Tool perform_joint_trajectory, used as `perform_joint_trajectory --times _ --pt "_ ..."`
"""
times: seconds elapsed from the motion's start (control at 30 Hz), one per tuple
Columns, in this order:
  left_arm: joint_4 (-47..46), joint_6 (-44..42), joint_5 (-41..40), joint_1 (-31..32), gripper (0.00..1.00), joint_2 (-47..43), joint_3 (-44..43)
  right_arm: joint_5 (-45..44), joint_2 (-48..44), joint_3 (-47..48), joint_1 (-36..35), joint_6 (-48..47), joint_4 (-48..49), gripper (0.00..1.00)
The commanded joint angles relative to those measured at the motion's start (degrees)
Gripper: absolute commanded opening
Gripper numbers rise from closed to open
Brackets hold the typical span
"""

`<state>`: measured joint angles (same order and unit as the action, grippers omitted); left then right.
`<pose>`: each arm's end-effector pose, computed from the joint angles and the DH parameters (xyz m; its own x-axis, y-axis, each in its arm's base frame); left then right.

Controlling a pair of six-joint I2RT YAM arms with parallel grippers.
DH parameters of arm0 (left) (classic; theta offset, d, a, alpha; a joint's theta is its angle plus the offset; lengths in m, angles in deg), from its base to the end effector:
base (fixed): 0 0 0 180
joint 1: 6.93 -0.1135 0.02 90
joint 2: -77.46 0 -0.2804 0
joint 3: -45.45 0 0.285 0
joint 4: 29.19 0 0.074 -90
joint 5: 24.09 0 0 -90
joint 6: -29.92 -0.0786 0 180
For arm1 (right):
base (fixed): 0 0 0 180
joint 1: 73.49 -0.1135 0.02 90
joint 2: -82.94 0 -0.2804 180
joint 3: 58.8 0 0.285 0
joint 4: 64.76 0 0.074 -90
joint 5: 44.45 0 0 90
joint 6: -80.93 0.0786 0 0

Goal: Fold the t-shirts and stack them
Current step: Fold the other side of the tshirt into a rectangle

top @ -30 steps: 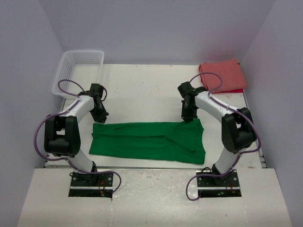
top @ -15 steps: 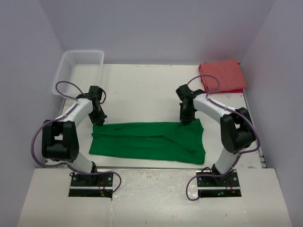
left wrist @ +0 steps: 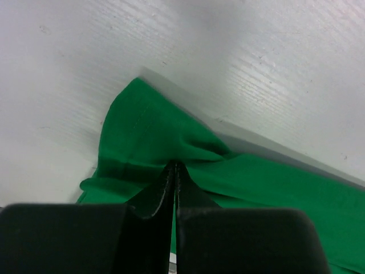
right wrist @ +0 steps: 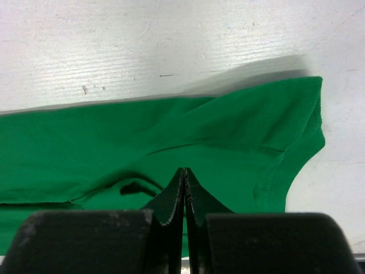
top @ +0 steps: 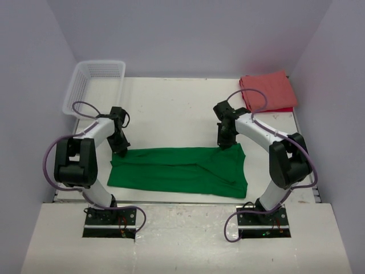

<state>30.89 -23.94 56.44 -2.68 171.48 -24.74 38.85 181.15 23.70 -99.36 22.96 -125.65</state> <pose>0.3165 -0.0106 0.1274 -0.8337 -0.5214 -0.1822 -0.5398 0.8389 0.0696 0.3366 0.1530 0.1659 -0.9590 0.1204 -0.2567 0.1175 0.9927 0.0267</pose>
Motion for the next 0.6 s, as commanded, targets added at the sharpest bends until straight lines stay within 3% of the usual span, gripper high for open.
perform_joint_trajectory --times 0.0,0.33,0.57 --pt "-0.46 -1.25 -1.33 -0.30 0.00 3.96 -5.22 -0.69 -2.76 0.23 -0.41 -0.39 -0.23 0.00" --pt "1.55 -1.25 -7.66 -3.63 0.00 20.13 -20.17 0.63 -2.07 -1.88 -1.90 0.22 1.01 0.00" --pt "2.54 -0.45 -8.29 -4.25 0.00 21.48 -24.49 1.16 -0.83 -1.35 -4.10 0.58 2.15 0.00"
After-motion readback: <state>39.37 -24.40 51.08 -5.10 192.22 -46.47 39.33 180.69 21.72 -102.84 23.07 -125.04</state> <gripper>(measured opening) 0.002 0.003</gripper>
